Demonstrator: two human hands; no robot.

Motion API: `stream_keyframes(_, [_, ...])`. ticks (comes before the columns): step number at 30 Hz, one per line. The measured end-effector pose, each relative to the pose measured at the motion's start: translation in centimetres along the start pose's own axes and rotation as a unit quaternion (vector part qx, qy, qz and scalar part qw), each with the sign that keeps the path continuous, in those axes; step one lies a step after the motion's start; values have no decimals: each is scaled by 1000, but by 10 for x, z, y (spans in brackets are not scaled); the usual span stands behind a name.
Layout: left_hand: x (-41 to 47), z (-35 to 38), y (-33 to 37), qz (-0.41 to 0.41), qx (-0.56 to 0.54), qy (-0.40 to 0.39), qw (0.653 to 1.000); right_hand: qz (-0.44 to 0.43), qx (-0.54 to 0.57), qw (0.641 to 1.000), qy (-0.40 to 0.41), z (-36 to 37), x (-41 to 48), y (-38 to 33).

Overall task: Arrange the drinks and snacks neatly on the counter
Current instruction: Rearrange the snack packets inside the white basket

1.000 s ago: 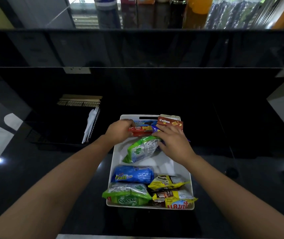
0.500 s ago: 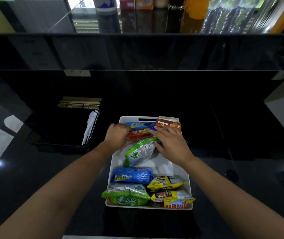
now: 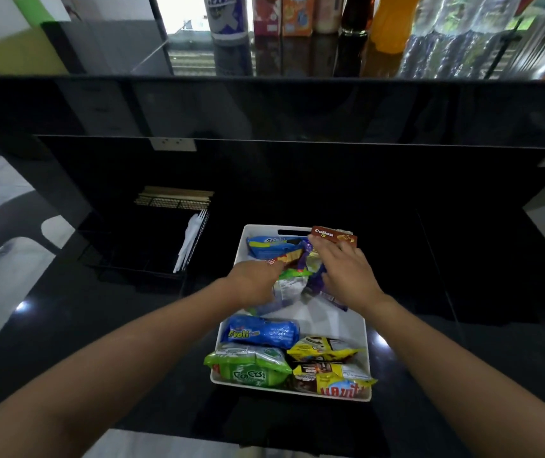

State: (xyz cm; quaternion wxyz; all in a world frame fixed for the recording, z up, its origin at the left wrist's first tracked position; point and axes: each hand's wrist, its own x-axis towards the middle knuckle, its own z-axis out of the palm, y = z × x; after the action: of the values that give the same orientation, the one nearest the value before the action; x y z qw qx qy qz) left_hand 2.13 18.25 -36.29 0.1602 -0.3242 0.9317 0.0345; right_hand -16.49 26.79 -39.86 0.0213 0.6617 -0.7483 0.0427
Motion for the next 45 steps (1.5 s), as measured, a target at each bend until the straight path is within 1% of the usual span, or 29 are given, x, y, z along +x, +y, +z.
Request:
stream_keyframes(3, [8,-1,-11,-3,24,26,999,21,-32,999,-8,3,-5,2])
stream_keyframes(6, [15,0,-23,2,31,47,998,7,-60,998,-31,7,-6,6])
stream_keyframes(10, [28,2,-32,22,13,57,998,-11,-83,996,-18,4,3,13])
stream_keyframes(13, [37,0,-39,13,6,49,999,-53,-82,995,-8,-1,15,18])
stream_keyframes(16, [42,-1,-41,3,-1,21,1000,-78,-64,994,-35,-3,22,22])
stream_keyframes(19, [45,4,-35,3,19,-7,1000,-100,-62,991,-71,1,20,20])
stream_keyframes(24, [46,1,-45,-44,8,-32,998,-97,-52,991,-75,-4,22,31])
stream_keyframes(28, [43,-4,-47,-61,2,-27,998,-91,-50,990,-90,-11,23,37])
stream_keyframes(35, [46,-20,-31,-70,62,-43,995,-128,-72,986,-74,-24,27,27])
stream_keyframes(39, [46,-24,-22,-88,79,-45,992,-108,-86,989,-47,-36,29,24])
stream_keyframes(42, [46,-24,-17,-103,82,-51,990,-85,-82,991,-56,-39,27,13])
stream_keyframes(45, [46,-25,-16,-132,67,-55,987,-26,-86,993,-72,-36,25,-4])
